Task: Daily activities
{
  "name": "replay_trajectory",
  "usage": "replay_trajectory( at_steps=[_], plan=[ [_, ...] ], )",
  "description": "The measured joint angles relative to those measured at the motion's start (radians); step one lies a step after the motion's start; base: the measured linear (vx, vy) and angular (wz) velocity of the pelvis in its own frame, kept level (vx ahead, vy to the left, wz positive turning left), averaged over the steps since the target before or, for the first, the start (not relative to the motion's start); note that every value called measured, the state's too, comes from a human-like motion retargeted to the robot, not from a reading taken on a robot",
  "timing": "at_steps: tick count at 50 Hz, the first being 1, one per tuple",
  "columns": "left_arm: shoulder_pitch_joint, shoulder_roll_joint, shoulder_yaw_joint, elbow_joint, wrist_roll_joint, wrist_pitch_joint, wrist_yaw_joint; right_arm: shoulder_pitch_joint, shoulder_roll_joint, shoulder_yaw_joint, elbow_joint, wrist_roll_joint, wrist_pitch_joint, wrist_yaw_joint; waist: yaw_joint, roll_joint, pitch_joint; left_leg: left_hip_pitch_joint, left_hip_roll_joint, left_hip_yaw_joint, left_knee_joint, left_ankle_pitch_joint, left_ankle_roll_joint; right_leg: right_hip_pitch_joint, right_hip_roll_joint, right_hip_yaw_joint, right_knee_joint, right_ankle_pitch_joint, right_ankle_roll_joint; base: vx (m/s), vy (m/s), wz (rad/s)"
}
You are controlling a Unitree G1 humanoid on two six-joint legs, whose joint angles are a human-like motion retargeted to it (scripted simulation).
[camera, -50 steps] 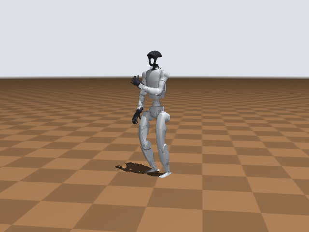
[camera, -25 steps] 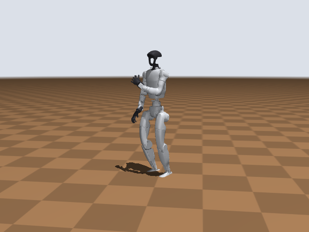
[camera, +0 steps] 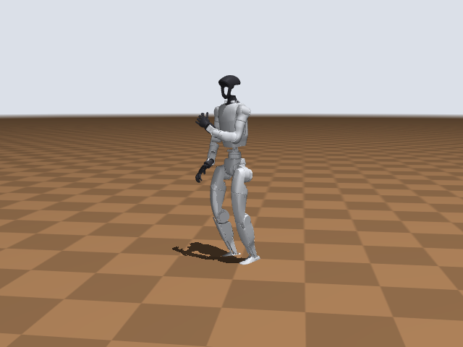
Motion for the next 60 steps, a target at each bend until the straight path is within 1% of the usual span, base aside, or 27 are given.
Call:
replay_trajectory(
  at_steps=[20, 38, 47, 60],
  plan=[
    [0.038, 0.001, 0.024, 0.014, -0.015, 0.007, 0.036, -0.007, 0.007, -0.036, -0.009, 0.008, 0.011, -0.033, 0.013, -0.021, 0.04, 0.033, -0.021, 0.016, 0.011, 0.005, 0.035, 0.008, -0.012, 0.036, 0.013, -0.018, 0.015, 0.01, 0.0, -0.15],
    [0.122, 0.075, 0.138, 0.131, 0.0, 0.022, 0.068, -0.036, -0.015, -0.077, -0.045, -0.017, 0.006, -0.037, 0.004, -0.035, 0.073, 0.044, -0.036, 0.062, 0.021, 0.021, 0.064, -0.01, -0.014, 0.096, 0.006, -0.014, 0.048, 0.02, 0.01, -0.31],
    [0.174, 0.098, 0.19, 0.136, 0.009, 0.024, 0.095, -0.048, -0.02, -0.087, -0.055, -0.028, 0.011, -0.039, 0.005, -0.048, 0.082, 0.046, -0.043, 0.081, 0.026, 0.033, 0.081, -0.022, -0.011, 0.13, 0.001, -0.012, 0.061, 0.03, 0.01, -0.32],
    [0.238, 0.12, 0.268, 0.123, 0.021, 0.015, 0.178, -0.063, -0.028, -0.097, -0.076, -0.038, 0.018, -0.089, 0.016, -0.07, 0.092, 0.05, -0.053, 0.11, 0.036, 0.054, 0.109, -0.035, -0.009, 0.175, -0.007, -0.009, 0.079, 0.02, 0.01, -0.31]
  ],
)
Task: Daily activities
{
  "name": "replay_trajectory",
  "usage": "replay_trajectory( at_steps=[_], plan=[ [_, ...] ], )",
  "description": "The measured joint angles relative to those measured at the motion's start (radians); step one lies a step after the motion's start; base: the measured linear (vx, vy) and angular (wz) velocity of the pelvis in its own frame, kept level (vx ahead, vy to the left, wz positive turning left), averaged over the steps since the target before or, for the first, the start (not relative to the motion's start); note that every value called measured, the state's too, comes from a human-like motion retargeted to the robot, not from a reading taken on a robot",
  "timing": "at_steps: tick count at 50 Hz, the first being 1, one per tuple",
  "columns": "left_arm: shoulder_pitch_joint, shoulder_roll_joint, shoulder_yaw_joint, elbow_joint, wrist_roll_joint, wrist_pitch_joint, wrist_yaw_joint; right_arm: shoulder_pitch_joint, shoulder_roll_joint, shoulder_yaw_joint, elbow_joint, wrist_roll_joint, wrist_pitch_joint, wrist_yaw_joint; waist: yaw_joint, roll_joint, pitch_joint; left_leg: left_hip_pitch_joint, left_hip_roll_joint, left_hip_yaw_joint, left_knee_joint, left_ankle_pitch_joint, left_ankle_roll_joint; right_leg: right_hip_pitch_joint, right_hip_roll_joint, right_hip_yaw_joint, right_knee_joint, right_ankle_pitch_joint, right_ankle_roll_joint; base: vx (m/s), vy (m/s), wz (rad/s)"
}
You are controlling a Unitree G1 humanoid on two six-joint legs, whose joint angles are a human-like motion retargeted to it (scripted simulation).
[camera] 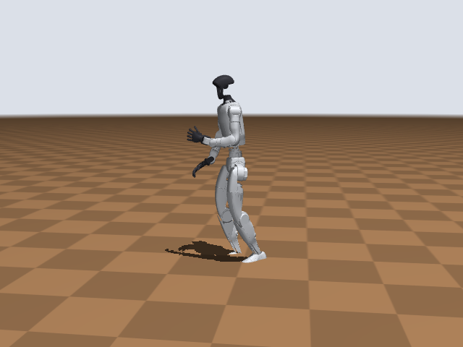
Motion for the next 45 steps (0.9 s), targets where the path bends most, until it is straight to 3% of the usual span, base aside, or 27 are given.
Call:
replay_trajectory(
  at_steps=[27, 45],
  plan=[
    [0.095, 0.047, 0.167, 0.001, 0.036, 0.016, 0.128, -0.061, -0.017, 0.007, -0.076, -0.127, 0.025, -0.013, -0.033, -0.054, 0.003, 0.006, -0.024, 0.058, 0.03, 0.032, 0.058, -0.032, 0.008, 0.105, 0.002, -0.009, 0.033, 0.02, 0.01, -0.29],
    [0.15, 0.024, 0.254, 0.019, -0.077, 0.04, 0.136, -0.065, -0.018, -0.069, -0.142, -0.105, 0.047, 0.021, -0.05, -0.084, 0.01, 0.019, -0.029, 0.105, 0.063, 0.049, 0.079, -0.056, 0.021, 0.157, 0.04, -0.023, 0.048, 0.0, 0.0, -0.29]
  ],
)
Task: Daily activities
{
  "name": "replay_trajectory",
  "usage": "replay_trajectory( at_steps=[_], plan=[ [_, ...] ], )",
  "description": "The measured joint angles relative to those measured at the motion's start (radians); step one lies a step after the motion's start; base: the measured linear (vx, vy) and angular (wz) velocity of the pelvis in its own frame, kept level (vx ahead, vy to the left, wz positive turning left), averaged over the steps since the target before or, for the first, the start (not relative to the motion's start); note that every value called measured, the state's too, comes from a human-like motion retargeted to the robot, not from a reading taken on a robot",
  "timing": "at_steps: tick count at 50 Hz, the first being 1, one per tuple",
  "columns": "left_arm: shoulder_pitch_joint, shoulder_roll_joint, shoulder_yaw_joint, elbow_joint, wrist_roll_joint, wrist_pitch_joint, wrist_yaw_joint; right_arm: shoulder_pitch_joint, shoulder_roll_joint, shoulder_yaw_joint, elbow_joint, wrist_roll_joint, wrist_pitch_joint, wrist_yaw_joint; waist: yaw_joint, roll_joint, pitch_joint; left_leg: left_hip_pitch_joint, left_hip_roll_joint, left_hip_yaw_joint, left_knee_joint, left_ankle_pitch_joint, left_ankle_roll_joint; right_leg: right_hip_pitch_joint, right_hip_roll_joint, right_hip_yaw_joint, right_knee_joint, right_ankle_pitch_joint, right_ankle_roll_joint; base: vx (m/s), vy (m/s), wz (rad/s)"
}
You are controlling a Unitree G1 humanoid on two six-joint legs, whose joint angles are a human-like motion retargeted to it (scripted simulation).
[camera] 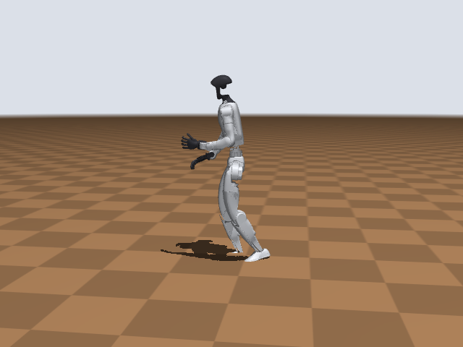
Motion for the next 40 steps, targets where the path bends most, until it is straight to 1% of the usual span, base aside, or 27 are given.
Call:
replay_trajectory(
  at_steps=[14, 25, 28, 32, 40],
  plan=[
    [0.022, 0.007, 0.043, 0.007, -0.093, 0.011, 0.008, -0.019, 0.008, -0.05, -0.012, 0.013, 0.019, -0.016, 0.004, -0.005, 0.015, 0.008, 0.007, 0.029, 0.038, 0.009, 0.009, -0.011, 0.013, 0.015, 0.029, -0.008, 0.016, -0.01, -0.02, -0.24],
    [0.042, 0.011, 0.076, 0.016, -0.198, 0.021, 0.028, -0.024, 0.006, -0.068, -0.042, 0.023, 0.02, 0.015, 0.007, -0.011, 0.025, 0.027, 0.009, 0.048, 0.057, 0.025, 0.013, -0.007, 0.023, 0.032, 0.046, -0.019, 0.017, 0.0, -0.03, -0.24],
    [0.052, 0.007, 0.091, 0.023, -0.237, 0.026, 0.036, -0.015, -0.013, -0.087, -0.059, 0.034, 0.023, 0.02, 0.007, -0.018, 0.028, 0.037, 0.008, 0.056, 0.06, 0.033, 0.015, -0.002, 0.027, 0.042, 0.049, -0.021, 0.017, 0.01, -0.03, -0.31],
    [0.073, -0.003, 0.117, 0.038, -0.293, 0.03, 0.05, -0.005, -0.092, -0.15, -0.122, 0.056, 0.031, 0.003, 0.004, -0.029, 0.029, 0.056, 0.008, 0.071, 0.06, 0.045, 0.018, 0.007, 0.036, 0.06, 0.052, -0.021, 0.017, 0.02, -0.02, -0.39],
    [0.11, -0.041, 0.167, 0.086, -0.425, 0.022, 0.098, -0.027, -0.155, -0.294, -0.383, 0.12, 0.029, -0.051, 0.002, -0.034, 0.027, 0.108, 0.0, 0.115, 0.042, 0.066, 0.026, 0.02, 0.06, 0.112, 0.073, -0.028, 0.017, 0.03, -0.01, -0.51]
  ],
)
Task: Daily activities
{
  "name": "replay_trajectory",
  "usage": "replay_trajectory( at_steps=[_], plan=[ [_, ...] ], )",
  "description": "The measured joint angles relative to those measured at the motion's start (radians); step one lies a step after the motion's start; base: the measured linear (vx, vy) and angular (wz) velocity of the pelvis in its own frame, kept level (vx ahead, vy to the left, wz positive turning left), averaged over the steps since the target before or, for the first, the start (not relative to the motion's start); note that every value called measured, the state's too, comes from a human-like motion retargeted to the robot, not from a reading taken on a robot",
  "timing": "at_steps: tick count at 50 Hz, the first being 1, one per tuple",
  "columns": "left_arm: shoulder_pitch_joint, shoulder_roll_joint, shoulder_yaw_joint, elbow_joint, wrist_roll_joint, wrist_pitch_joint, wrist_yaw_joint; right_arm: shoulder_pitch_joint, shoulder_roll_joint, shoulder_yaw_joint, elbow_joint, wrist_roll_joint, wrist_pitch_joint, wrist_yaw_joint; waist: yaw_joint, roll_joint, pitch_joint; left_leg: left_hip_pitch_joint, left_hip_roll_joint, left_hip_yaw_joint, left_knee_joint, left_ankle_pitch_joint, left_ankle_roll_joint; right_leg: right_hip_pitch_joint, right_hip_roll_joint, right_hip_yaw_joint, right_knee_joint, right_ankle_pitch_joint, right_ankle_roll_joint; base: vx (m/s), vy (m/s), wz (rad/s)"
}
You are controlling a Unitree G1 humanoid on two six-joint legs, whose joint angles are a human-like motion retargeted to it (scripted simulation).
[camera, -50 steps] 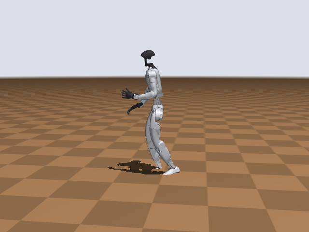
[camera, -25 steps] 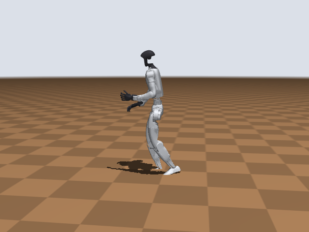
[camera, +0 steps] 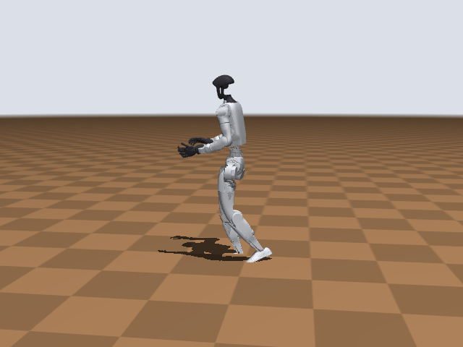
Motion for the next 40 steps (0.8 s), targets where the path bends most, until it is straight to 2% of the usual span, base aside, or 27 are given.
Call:
replay_trajectory(
  at_steps=[6, 8, 9, 10, 12, 16, 25, 30, 32, 34, 37, 38, 40],
  plan=[
    [-0.036, -0.008, 0.01, -0.015, -0.076, -0.013, 0.025, -0.048, -0.03, -0.069, -0.245, 0.005, -0.009, -0.026, -0.013, -0.011, 0.001, 0.041, -0.012, 0.034, -0.01, 0.011, 0.0, -0.026, 0.024, 0.021, 0.106, -0.019, 0.0, 0.02, -0.02, -0.58],
    [-0.058, -0.005, 0.003, -0.027, -0.092, -0.013, 0.027, -0.069, -0.037, -0.077, -0.32, 0.002, -0.012, -0.018, -0.021, -0.009, 0.003, 0.051, -0.01, 0.055, -0.006, 0.017, 0.001, -0.038, -0.007, 0.001, 0.199, -0.07, -0.001, 0.01, 0.04, -1.03],
    [-0.07, -0.004, 0.0, -0.033, -0.1, -0.012, 0.028, -0.08, -0.038, -0.075, -0.354, 0.001, -0.014, -0.011, -0.014, -0.001, 0.005, 0.06, 0.002, 0.095, -0.001, 0.016, -0.005, -0.051, -0.111, -0.102, 0.272, -0.074, -0.056, 0.0, 0.04, -2.23],
    [-0.083, -0.003, -0.001, -0.039, -0.107, -0.012, 0.029, -0.091, -0.037, -0.072, -0.387, 0.001, -0.016, -0.003, -0.003, 0.01, 0.006, 0.071, 0.018, 0.149, 0.004, 0.013, -0.013, -0.07, -0.256, -0.25, 0.355, -0.063, -0.139, 0.0, -0.03, -2.42],
    [-0.121, -0.003, -0.013, -0.048, -0.124, -0.008, 0.031, -0.112, -0.04, -0.073, -0.444, 0.008, -0.016, 0.017, -0.01, 0.017, 0.012, 0.078, 0.029, 0.171, 0.013, 0.011, -0.019, -0.108, -0.392, -0.383, 0.45, -0.05, -0.232, 0.0, -0.08, -1.31],
    [-0.218, -0.01, -0.026, -0.048, -0.168, -0.01, 0.05, -0.149, -0.033, -0.077, -0.528, 0.05, -0.004, 0.037, -0.06, 0.024, 0.009, 0.067, 0.037, 0.153, 0.024, 0.016, -0.019, -0.185, -0.396, -0.366, 0.445, -0.038, -0.24, 0.05, -0.09, -0.19],
    [-0.395, -0.067, -0.013, -0.014, -0.279, -0.05, 0.143, -0.152, 0.018, -0.111, -0.599, 0.191, 0.02, -0.004, -0.104, 0.08, -0.037, 0.041, 0.102, 0.134, 0.049, 0.046, -0.047, -0.238, -0.297, -0.315, 0.168, 0.092, -0.2, 0.1, -0.16, -0.22],
    [-0.434, -0.097, -0.002, -0.02, -0.309, -0.057, 0.176, -0.127, 0.039, -0.141, -0.623, 0.227, 0.011, -0.025, -0.093, 0.102, -0.044, 0.059, 0.145, 0.105, 0.094, 0.077, -0.077, -0.198, -0.266, -0.333, 0.167, 0.049, -0.227, 0.15, -0.24, -0.3],
    [-0.44, -0.105, 0.0, -0.025, -0.31, -0.057, 0.183, -0.118, 0.044, -0.151, -0.632, 0.236, 0.005, -0.027, -0.084, 0.109, -0.037, 0.062, 0.178, 0.076, 0.136, 0.132, -0.097, -0.172, -0.246, -0.339, 0.171, 0.021, -0.239, 0.18, -0.28, -0.4],
    [-0.442, -0.11, 0.0, -0.031, -0.306, -0.055, 0.186, -0.112, 0.047, -0.161, -0.641, 0.245, -0.002, -0.025, -0.072, 0.119, -0.02, 0.051, 0.229, 0.017, 0.2, 0.237, -0.14, -0.136, -0.215, -0.347, 0.168, 0.002, -0.251, 0.17, -0.34, -0.55],
    [-0.438, -0.112, -0.003, -0.043, -0.298, -0.048, 0.185, -0.107, 0.051, -0.182, -0.657, 0.265, -0.012, -0.02, -0.045, 0.157, 0.021, -0.003, 0.328, -0.156, 0.318, 0.5, -0.27, -0.062, -0.123, -0.365, 0.14, -0.006, -0.28, 0.1, -0.37, -0.8],
    [-0.433, -0.112, -0.003, -0.048, -0.295, -0.047, 0.184, -0.106, 0.053, -0.19, -0.663, 0.276, -0.016, -0.021, -0.037, 0.176, 0.03, -0.027, 0.348, -0.225, 0.344, 0.595, -0.32, -0.044, -0.084, -0.371, 0.129, -0.003, -0.289, 0.04, -0.23, -0.84],
    [-0.421, -0.11, -0.005, -0.062, -0.29, -0.042, 0.184, -0.103, 0.056, -0.208, -0.675, 0.299, -0.024, -0.028, -0.027, 0.208, 0.038, -0.061, 0.355, -0.323, 0.369, 0.74, -0.379, -0.022, -0.023, -0.381, 0.111, 0.007, -0.298, 0.03, -0.08, -0.72]
  ],
)
